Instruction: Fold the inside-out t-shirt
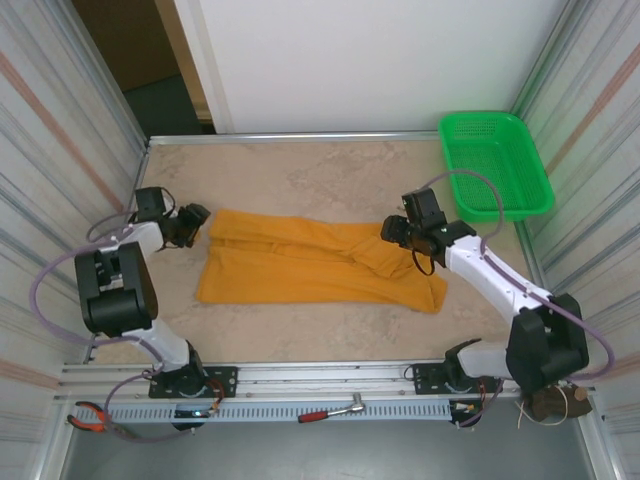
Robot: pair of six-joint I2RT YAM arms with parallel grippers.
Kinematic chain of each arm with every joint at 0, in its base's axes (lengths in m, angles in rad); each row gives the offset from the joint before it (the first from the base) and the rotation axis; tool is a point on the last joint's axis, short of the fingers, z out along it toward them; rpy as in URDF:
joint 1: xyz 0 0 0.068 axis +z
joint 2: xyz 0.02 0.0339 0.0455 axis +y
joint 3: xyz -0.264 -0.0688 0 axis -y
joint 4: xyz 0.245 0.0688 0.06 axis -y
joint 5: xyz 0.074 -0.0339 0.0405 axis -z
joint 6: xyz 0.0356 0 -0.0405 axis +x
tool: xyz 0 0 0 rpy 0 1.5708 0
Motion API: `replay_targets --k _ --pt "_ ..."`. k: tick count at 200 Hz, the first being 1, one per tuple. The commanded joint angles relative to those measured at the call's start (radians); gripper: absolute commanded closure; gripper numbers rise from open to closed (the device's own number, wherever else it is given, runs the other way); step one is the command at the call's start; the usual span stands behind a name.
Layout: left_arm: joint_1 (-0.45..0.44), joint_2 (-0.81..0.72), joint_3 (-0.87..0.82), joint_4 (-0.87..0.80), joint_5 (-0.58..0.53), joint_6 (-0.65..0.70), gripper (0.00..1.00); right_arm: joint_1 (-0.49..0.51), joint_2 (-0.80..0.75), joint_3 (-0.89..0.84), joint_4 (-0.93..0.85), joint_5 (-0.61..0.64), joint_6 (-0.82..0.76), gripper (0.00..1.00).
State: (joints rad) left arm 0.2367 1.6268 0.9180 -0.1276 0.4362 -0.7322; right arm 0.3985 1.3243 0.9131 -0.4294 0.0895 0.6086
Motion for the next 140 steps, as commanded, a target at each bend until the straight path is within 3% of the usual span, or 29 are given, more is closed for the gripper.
replay_targets --k 1,49,62,82,90,140 --pt "0.006 -0.068 0.013 -0.05 -0.031 0.033 0.4 -0.011 0.072 0.02 -0.024 -0.038 -0.066 0.36" --pt "-0.014 -0.119 -0.004 -0.072 -0.034 0.038 0.37 -0.016 0.17 -0.015 0.003 -0.054 -0.095 0.39" --pt "-0.016 -0.126 -0.007 -0.071 -0.029 0.035 0.37 -0.016 0.183 -0.023 0.01 -0.073 -0.107 0.53" --pt "-0.021 -0.142 -0.01 -0.07 -0.028 0.032 0.37 -0.016 0.184 -0.025 0.002 -0.095 -0.121 0.9" --pt "-0.022 -0.149 -0.013 -0.073 -0.028 0.031 0.37 -0.015 0.169 -0.028 -0.002 -0.1 -0.123 1.0" --pt "-0.026 -0.194 -0.039 -0.067 -0.02 0.021 0.37 0.036 0.004 -0.062 -0.059 -0.14 -0.127 1.0"
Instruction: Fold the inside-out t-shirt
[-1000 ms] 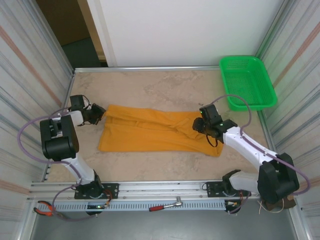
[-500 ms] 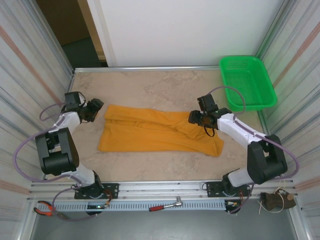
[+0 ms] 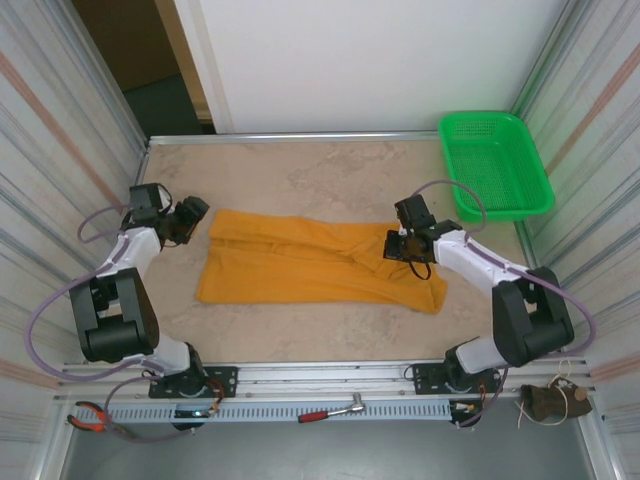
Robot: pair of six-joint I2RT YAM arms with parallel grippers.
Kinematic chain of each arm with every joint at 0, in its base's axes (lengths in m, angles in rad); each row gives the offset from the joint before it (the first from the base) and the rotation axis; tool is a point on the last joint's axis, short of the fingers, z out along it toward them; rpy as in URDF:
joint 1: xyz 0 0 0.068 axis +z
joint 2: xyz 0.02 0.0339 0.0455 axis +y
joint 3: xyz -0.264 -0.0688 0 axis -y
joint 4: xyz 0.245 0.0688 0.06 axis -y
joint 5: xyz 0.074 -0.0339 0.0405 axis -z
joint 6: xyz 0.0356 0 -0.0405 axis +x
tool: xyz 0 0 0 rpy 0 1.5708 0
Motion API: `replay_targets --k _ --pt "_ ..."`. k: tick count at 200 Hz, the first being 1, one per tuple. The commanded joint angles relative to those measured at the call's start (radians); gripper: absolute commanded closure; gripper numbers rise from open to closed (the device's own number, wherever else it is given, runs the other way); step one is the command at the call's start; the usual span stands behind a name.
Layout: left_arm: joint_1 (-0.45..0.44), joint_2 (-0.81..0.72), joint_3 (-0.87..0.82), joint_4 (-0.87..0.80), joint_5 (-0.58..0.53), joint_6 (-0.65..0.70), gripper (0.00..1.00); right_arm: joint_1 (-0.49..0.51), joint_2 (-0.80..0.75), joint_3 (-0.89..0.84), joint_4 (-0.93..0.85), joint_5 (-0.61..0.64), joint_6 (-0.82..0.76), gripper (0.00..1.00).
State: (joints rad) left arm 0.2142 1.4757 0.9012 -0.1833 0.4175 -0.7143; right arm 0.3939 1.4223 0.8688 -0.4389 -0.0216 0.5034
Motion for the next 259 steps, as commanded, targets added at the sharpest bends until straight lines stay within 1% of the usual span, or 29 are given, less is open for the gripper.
replay_targets --k 1,27,38,48,67,74,81,87,94,100,109,119,126,138,145,165,174,181,202,215,235,259 --pt "-0.004 -0.044 -0.023 -0.01 -0.001 0.004 0.37 0.043 -0.098 -0.019 -0.051 -0.028 -0.022 1.0" --pt "-0.007 -0.055 -0.034 -0.008 0.0 0.002 0.37 0.14 -0.185 -0.083 -0.097 -0.023 0.017 1.0" --pt "-0.008 -0.057 -0.036 -0.008 0.001 0.002 0.37 0.179 -0.229 -0.126 -0.109 -0.049 0.04 0.99" --pt "-0.007 -0.059 -0.035 -0.01 0.002 0.005 0.37 0.205 -0.276 -0.159 -0.13 -0.064 0.064 0.83" --pt "-0.008 -0.06 -0.032 -0.014 0.007 0.008 0.37 0.194 -0.406 -0.196 -0.149 -0.034 0.098 0.6" --pt "-0.007 -0.061 -0.029 -0.017 0.009 0.01 0.37 0.164 -0.442 -0.195 -0.141 -0.022 0.102 0.55" --pt "-0.007 -0.064 -0.027 -0.019 0.01 0.012 0.37 0.112 -0.466 -0.184 -0.125 -0.031 0.098 0.54" --pt "-0.008 -0.067 -0.029 -0.019 0.011 0.01 0.37 0.058 -0.46 -0.173 -0.105 -0.06 0.093 0.54" --pt "-0.008 -0.07 -0.028 -0.019 0.011 0.011 0.37 0.0 -0.44 -0.154 -0.076 -0.101 0.086 0.51" --pt "-0.007 -0.072 -0.029 -0.022 0.011 0.013 0.37 -0.031 -0.389 -0.133 -0.055 -0.125 0.079 0.48" --pt "-0.008 -0.075 -0.027 -0.025 0.01 0.015 0.37 -0.044 -0.325 -0.091 -0.036 -0.13 0.062 0.43" --pt "-0.007 -0.077 -0.023 -0.031 0.009 0.018 0.37 -0.034 -0.242 -0.047 -0.017 -0.123 0.038 0.37" --pt "-0.008 -0.077 -0.023 -0.034 0.009 0.021 0.37 -0.024 -0.184 -0.017 -0.006 -0.126 0.024 0.35" --pt "-0.007 -0.077 -0.023 -0.033 0.009 0.019 0.37 0.023 -0.097 0.037 0.002 -0.109 0.008 0.34" --pt "-0.008 -0.078 -0.023 -0.032 0.009 0.017 0.37 0.057 -0.048 0.065 0.002 -0.085 -0.005 0.36" --pt "-0.008 -0.08 -0.027 -0.026 0.014 0.009 0.37 0.133 0.075 0.109 0.005 -0.06 -0.013 0.48" --pt "-0.007 -0.08 -0.027 -0.027 0.015 0.008 0.37 0.161 0.113 0.11 0.014 -0.064 0.009 0.56" --pt "-0.008 -0.081 -0.026 -0.028 0.017 0.009 0.37 0.185 0.13 0.1 0.037 -0.082 0.032 0.59" --pt "-0.009 -0.079 -0.016 -0.034 0.021 0.018 0.37 0.263 0.16 0.069 0.09 -0.143 0.087 0.57" --pt "-0.011 -0.073 -0.008 -0.041 0.025 0.025 0.37 0.291 0.142 0.061 0.086 -0.159 0.101 0.57" --pt "-0.029 -0.07 0.008 -0.068 0.026 0.053 0.36 0.287 0.032 0.054 0.002 -0.057 0.121 0.54" --pt "-0.062 -0.078 0.018 -0.111 0.023 0.089 0.36 0.247 -0.067 0.054 -0.197 0.083 0.172 0.47"
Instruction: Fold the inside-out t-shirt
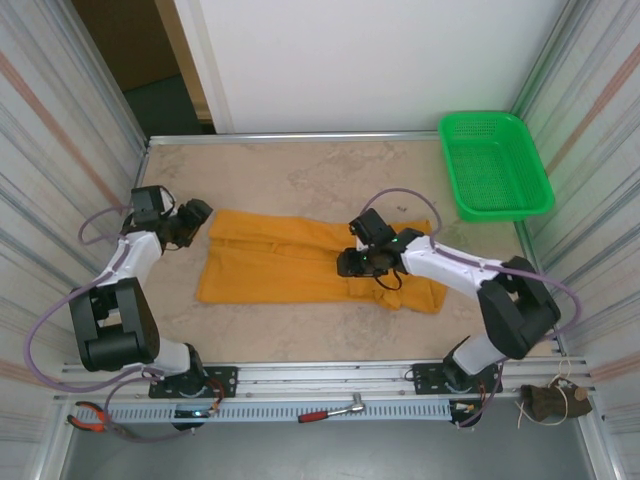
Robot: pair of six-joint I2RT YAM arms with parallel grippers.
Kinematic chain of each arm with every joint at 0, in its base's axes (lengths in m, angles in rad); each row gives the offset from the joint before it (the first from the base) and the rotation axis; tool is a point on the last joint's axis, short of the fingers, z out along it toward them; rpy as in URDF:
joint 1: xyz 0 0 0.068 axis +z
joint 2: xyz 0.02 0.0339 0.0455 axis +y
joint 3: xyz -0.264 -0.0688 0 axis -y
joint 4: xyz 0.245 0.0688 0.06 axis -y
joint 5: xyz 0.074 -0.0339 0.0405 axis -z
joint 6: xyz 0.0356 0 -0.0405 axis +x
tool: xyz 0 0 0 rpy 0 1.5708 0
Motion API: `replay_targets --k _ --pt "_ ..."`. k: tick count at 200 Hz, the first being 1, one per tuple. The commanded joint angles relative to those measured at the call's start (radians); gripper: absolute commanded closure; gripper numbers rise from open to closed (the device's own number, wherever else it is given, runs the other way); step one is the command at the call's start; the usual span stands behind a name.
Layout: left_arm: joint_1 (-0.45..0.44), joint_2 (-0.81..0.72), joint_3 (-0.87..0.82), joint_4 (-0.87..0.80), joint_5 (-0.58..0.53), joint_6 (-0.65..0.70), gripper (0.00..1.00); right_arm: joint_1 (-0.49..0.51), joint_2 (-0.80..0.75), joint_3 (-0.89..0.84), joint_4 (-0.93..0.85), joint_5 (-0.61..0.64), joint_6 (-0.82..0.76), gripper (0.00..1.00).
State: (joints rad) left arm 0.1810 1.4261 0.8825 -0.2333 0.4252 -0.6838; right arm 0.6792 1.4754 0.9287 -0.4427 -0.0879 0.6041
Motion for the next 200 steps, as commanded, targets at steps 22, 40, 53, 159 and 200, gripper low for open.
replay_targets --k 22,40,53,159,200 --pt "-0.057 -0.048 0.014 -0.072 0.016 0.072 0.36 -0.089 -0.193 -0.073 -0.288 0.219 0.117 0.47" --pt "-0.08 -0.059 -0.011 -0.072 0.017 0.075 0.35 -0.149 -0.254 -0.159 -0.265 0.192 0.136 0.51" --pt "-0.094 -0.064 -0.026 -0.072 0.015 0.076 0.35 -0.189 -0.278 -0.206 -0.242 0.163 0.135 0.52" --pt "-0.139 -0.057 -0.042 -0.072 -0.005 0.068 0.35 -0.31 -0.152 -0.229 -0.066 0.063 0.095 0.52" --pt "-0.148 -0.048 -0.042 -0.065 -0.006 0.073 0.35 -0.468 -0.16 -0.133 -0.07 0.058 0.019 0.51"
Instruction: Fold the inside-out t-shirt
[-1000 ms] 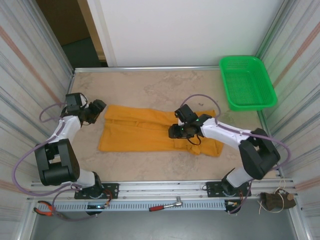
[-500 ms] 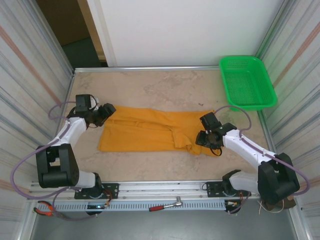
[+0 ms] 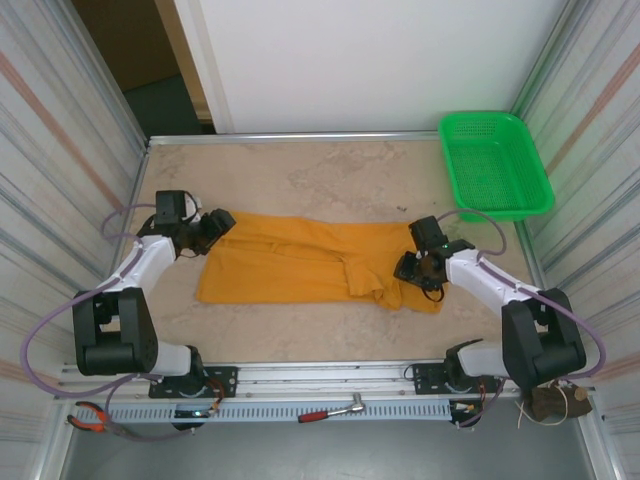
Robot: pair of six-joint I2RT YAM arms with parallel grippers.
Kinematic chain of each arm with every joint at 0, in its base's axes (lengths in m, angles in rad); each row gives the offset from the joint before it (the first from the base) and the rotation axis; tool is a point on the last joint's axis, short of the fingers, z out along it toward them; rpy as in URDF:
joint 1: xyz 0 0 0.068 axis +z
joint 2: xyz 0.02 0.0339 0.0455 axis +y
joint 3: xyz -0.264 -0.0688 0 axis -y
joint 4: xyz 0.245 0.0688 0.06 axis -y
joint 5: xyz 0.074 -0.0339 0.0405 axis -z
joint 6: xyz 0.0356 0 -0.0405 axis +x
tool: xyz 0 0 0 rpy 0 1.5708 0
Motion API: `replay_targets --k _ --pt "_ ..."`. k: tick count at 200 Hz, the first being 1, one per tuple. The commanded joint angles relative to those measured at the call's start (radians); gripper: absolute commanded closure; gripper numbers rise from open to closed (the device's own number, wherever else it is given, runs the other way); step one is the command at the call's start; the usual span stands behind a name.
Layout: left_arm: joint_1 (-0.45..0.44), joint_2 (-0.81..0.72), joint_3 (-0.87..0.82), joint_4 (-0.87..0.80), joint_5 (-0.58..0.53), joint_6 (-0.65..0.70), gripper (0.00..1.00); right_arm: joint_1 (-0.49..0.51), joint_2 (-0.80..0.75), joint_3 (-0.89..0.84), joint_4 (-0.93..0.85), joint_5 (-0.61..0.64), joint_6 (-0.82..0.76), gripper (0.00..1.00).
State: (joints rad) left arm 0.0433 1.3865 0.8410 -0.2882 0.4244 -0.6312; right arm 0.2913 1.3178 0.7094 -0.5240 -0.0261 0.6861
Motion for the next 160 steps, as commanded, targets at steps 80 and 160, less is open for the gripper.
replay_targets --k 80,160 --pt "-0.06 -0.011 -0.058 0.026 0.006 -0.011 0.35 -0.22 0.277 0.246 0.067 -0.116 -0.178 0.55" --pt "-0.121 -0.055 -0.216 0.118 0.004 -0.094 0.35 -0.221 0.291 0.259 0.086 -0.117 -0.19 0.63"
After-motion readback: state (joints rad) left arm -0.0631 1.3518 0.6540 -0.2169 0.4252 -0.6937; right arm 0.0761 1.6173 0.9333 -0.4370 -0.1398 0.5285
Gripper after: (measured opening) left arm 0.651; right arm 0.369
